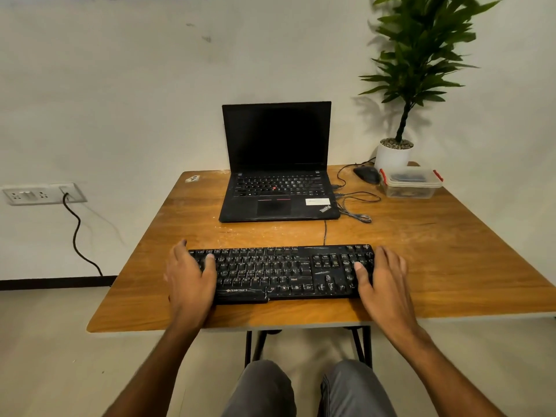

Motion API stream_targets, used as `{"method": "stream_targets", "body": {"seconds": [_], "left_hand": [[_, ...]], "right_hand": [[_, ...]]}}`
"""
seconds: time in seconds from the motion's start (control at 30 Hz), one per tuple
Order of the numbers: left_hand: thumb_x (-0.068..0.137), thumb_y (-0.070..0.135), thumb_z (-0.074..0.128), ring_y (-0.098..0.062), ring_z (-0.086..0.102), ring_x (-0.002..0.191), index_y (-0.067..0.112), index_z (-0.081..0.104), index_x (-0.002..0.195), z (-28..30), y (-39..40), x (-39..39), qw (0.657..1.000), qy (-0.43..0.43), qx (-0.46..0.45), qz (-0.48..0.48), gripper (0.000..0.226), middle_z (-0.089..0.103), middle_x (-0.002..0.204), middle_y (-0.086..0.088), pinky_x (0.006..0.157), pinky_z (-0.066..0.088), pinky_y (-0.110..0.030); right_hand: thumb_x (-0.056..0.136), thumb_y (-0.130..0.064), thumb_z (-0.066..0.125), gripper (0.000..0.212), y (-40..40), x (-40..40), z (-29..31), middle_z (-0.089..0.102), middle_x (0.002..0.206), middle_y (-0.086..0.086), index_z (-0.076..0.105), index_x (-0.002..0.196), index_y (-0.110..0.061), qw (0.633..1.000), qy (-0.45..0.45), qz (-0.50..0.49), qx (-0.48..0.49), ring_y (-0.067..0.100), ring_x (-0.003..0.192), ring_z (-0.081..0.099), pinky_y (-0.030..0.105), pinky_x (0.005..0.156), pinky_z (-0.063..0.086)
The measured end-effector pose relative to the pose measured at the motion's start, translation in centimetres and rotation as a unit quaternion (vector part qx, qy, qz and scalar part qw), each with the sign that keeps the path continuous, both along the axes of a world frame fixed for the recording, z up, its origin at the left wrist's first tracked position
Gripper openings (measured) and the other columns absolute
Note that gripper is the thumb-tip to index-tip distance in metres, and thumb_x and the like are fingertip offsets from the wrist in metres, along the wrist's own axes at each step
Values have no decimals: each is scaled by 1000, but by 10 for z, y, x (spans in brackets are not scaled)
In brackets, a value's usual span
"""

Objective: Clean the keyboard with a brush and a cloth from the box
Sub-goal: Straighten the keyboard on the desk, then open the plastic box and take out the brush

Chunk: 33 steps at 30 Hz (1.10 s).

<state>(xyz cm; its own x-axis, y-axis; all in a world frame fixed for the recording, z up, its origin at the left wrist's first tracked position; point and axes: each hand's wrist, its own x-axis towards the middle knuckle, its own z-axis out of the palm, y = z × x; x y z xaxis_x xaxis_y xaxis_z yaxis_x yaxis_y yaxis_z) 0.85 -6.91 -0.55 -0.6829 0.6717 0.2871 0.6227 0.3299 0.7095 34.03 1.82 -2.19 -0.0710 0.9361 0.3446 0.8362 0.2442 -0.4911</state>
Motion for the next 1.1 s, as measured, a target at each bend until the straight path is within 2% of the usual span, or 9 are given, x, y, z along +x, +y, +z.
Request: {"method": "stream_targets", "body": {"seconds": [0.2,0.33,0.5,0.57,0.73,0.83,0.9,1.0,1.1], "left_hand": [[102,31,60,-25,39,147,8,34,157,28,52,43,995,62,14,-74,66,43,158,-10,124,33,-49],[102,30,62,-24,42,143,4,36,156,47,101,88,987,81,32,-133,65,47,153,-12,122,35,-40],[104,25,61,-23,39,142,0,34,156,59,172,151,972,79,28,-219,64,44,153,-14,113,23,-20],[104,24,61,-23,40,141,0,36,155,56,204,177,966,60,8,-252,62,45,151,-13,112,24,-19],[102,24,61,-24,52,129,2,50,144,46,279,234,955,-9,-37,-294,49,55,138,-13,106,42,-31],[104,23,58,-19,59,115,2,59,134,43,317,262,954,-42,-66,-288,36,63,129,-11,88,44,-28],[105,23,56,-23,63,112,4,65,123,39,341,277,954,-61,-78,-283,28,67,120,-10,82,45,-32],[104,26,56,-30,67,108,5,68,119,32,378,292,951,-114,-93,-272,28,72,112,-11,78,48,-35],[101,30,56,-35,70,100,6,73,109,24,410,300,950,-153,-108,-248,31,75,104,-15,75,52,-38]], "right_hand": [[99,-38,53,64,32,19,22,42,149,15,39,148,0,995,-81,21,50,28,139,33,45,113,40],[101,-39,49,63,66,46,38,42,149,16,38,149,0,987,-138,22,80,28,138,33,43,114,38],[99,-39,53,65,126,87,50,42,148,14,37,150,-3,982,-170,2,79,25,137,35,39,112,41],[99,-38,55,64,151,104,51,43,147,14,37,150,-3,983,-170,-11,71,25,136,36,39,112,40],[101,-36,52,58,210,138,47,41,149,14,39,148,-4,987,-151,-36,44,26,136,35,40,112,39],[100,-34,54,57,242,152,40,39,150,13,38,147,-8,991,-126,-41,28,26,136,34,43,110,43],[99,-32,57,56,261,159,37,39,149,14,38,146,-8,994,-99,-41,20,27,136,34,44,107,46],[101,-29,57,52,288,165,34,39,149,15,40,145,-6,999,14,-52,-5,31,137,35,46,107,45],[101,-35,57,47,311,170,30,50,141,10,46,140,-12,989,126,-64,-45,27,127,52,38,98,52]]}}
